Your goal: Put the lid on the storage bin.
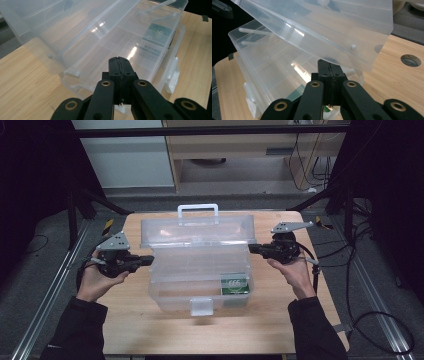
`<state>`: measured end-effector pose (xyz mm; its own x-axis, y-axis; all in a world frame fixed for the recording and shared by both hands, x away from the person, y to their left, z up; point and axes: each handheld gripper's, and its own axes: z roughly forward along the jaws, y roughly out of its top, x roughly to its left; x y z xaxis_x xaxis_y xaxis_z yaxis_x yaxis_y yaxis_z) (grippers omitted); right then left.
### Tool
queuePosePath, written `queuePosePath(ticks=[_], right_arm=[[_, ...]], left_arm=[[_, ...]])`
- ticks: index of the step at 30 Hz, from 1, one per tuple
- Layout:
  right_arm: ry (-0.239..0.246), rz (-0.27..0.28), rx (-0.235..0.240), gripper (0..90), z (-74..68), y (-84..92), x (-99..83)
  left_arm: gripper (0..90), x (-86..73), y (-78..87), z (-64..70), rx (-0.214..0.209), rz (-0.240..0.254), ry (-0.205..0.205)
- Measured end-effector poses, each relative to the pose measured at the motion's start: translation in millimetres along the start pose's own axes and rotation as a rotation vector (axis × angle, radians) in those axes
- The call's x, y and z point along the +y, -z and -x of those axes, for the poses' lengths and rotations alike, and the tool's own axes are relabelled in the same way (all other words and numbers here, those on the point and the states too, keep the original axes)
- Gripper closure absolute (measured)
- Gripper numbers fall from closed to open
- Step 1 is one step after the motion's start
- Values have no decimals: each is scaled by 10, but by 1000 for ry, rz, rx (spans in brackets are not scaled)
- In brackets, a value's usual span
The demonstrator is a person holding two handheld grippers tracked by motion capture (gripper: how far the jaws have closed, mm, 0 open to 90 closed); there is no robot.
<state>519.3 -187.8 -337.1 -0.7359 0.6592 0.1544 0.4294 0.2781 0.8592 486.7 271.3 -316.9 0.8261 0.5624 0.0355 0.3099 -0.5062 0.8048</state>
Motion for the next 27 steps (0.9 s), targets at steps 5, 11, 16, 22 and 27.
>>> queuePosePath(ticks=[5, 11, 16, 22, 27], right_arm=[[9, -1, 0, 900, -25, 15, -2], [13, -5, 1, 900, -54, 24, -28], [14, -20, 10, 900, -65, 17, -98], [33, -34, -1, 900, -133, 40, -154], [33, -33, 6, 900, -170, 60, -238]], left_arm=[[897, -51, -10, -45, 3, -3, 15], [897, -101, -2, -103, 7, 7, 38], [897, -160, -32, -120, 1, 9, 50], [897, -220, -27, -115, -6, 13, 58], [897, -290, -29, -72, -11, 7, 59]])
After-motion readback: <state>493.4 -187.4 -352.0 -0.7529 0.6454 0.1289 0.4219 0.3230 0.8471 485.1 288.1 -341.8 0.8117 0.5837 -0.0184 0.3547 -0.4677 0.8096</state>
